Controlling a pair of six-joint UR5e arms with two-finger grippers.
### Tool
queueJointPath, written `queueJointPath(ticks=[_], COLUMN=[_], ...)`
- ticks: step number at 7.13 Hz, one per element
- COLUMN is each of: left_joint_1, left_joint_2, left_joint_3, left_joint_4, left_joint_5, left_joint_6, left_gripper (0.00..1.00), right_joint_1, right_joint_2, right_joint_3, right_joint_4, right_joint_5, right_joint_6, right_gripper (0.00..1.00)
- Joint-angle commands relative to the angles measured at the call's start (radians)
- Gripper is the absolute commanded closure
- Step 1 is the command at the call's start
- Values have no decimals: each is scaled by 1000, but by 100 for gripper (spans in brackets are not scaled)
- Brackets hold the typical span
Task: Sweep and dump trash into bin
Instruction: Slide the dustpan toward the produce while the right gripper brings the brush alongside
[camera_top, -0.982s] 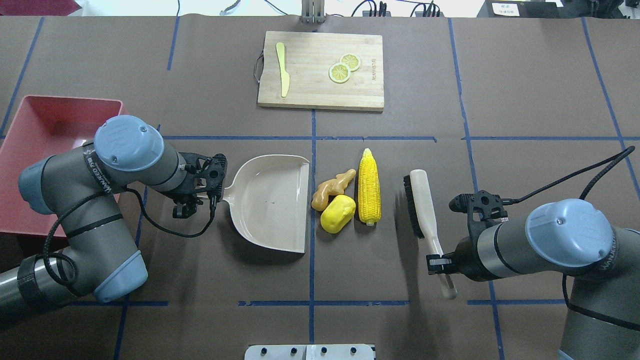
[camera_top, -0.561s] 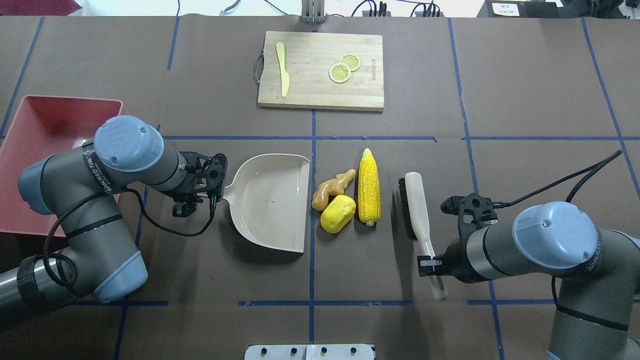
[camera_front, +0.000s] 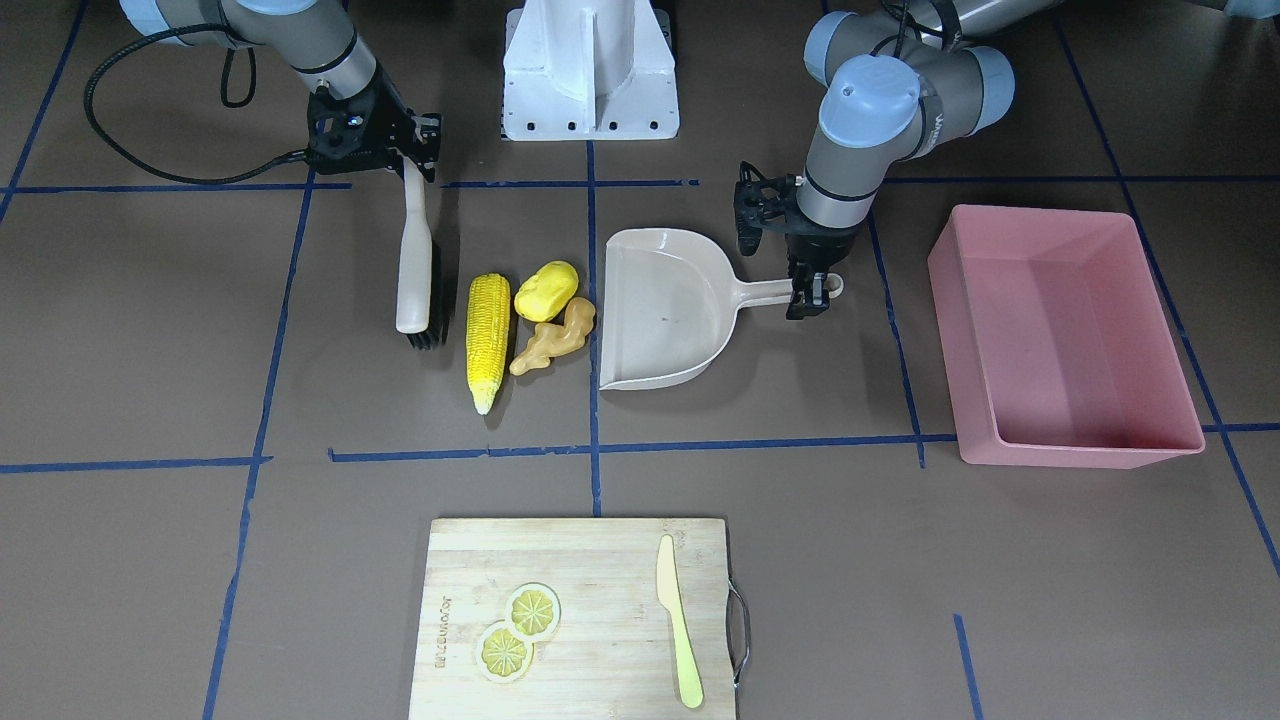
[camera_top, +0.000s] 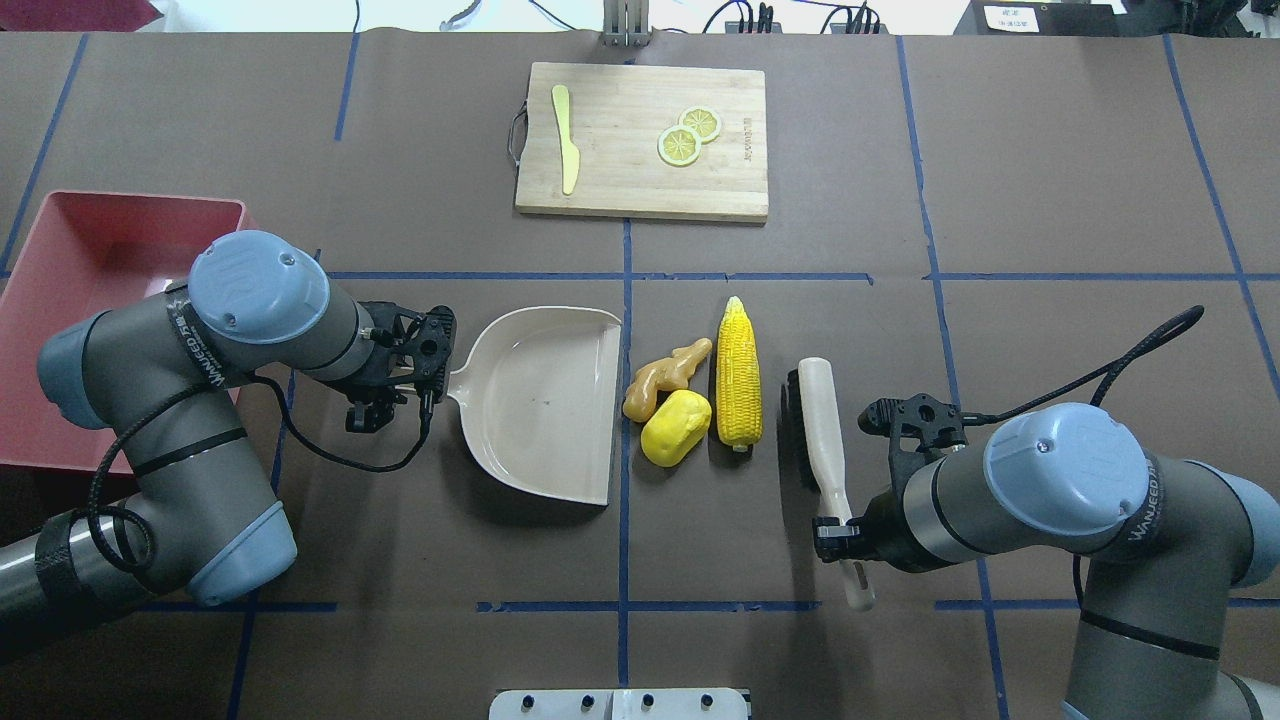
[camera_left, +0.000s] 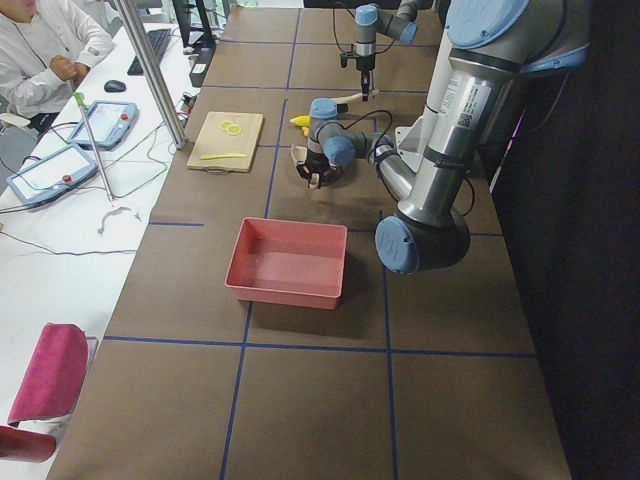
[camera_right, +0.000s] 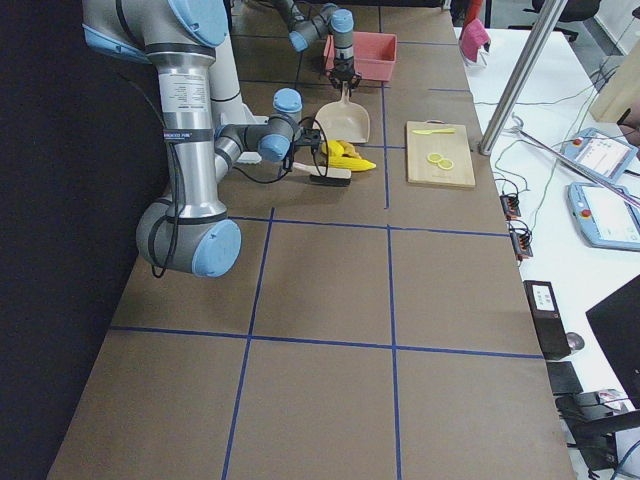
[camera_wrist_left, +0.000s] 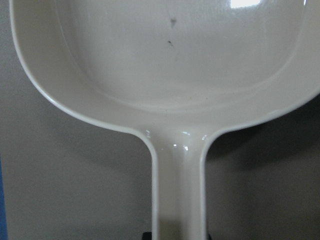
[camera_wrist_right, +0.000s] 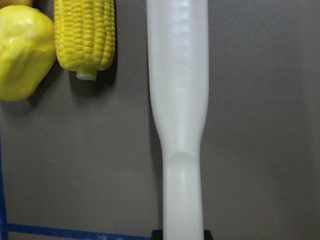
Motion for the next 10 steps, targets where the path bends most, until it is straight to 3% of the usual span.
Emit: queueJointPath(ticks=[1,5,7,10], left_joint_1=[13,27,41,79], left_joint_2=[-8,-17,-31,-38], left_joint_3=[5,5,1,4], left_joint_4=[0,2,6,32], left_joint_5=[43,57,146,178], left_joint_6=[0,-56,-69,-69], left_gripper=[93,93,93,93], right_joint_1=[-3,13,16,16], right_joint_2=[29,76,102,137], right_joint_3=[-27,-67,-80,-108], right_joint_4=[-13,-13,-30,-39], right_joint_5=[9,5,3,0], right_joint_6=[0,-1,-1,-1], right_gripper=[99,99,99,99])
